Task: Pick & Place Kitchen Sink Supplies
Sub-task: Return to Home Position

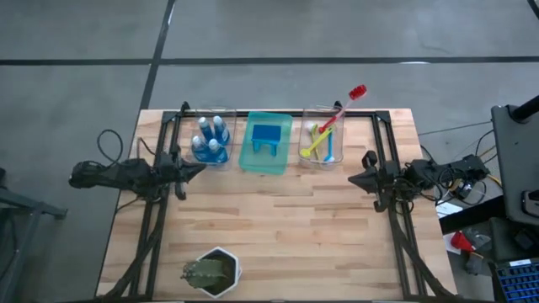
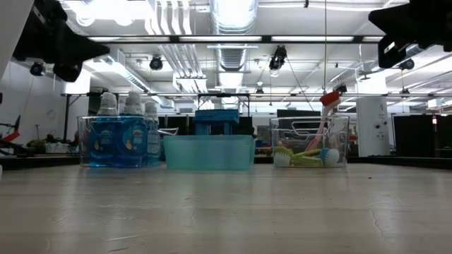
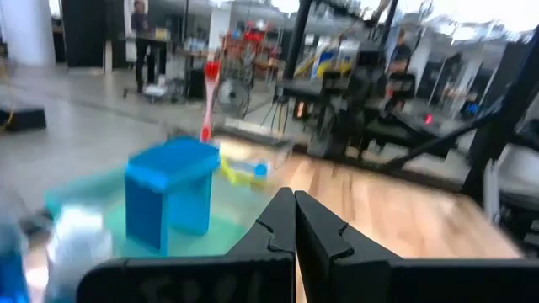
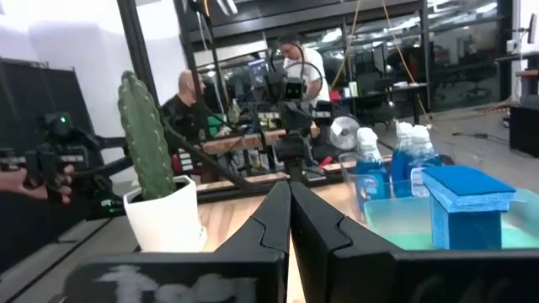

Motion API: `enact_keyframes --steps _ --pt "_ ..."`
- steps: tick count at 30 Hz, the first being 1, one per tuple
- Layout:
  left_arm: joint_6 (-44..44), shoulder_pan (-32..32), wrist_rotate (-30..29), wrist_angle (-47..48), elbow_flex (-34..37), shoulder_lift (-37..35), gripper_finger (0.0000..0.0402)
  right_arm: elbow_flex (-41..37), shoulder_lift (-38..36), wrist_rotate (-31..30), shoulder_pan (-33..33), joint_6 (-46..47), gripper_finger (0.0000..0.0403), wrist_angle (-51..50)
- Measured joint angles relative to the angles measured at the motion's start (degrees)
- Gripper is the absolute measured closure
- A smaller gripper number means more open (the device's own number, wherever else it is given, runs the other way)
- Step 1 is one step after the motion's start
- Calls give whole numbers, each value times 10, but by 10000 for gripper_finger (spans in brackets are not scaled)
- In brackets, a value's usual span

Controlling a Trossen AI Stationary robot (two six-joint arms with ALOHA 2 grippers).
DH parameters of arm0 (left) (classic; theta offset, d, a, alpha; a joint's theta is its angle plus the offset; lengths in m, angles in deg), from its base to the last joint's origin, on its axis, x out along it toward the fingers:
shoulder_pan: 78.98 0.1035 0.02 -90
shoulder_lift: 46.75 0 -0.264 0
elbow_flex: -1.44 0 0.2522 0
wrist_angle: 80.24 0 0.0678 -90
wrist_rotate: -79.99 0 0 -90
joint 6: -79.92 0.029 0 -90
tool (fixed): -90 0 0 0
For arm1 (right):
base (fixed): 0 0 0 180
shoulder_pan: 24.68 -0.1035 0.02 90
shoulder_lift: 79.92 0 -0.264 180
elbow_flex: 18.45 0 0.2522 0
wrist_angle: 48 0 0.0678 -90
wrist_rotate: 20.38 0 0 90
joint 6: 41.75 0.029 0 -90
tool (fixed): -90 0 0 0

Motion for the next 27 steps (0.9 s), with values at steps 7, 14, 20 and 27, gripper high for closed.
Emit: enact_keyframes --steps 7,14,20,27 --pt "-17 0 9 -45 52 0 401 -50 -48 11 0 36 394 17" --pt "-8 0 18 -127 92 0 401 -62 -46 13 0 91 394 -44" --pt "11 0 5 -133 95 2 401 -62 -46 13 0 85 394 -45" --pt "5 0 4 -132 95 3 401 -62 -46 13 0 84 394 -45"
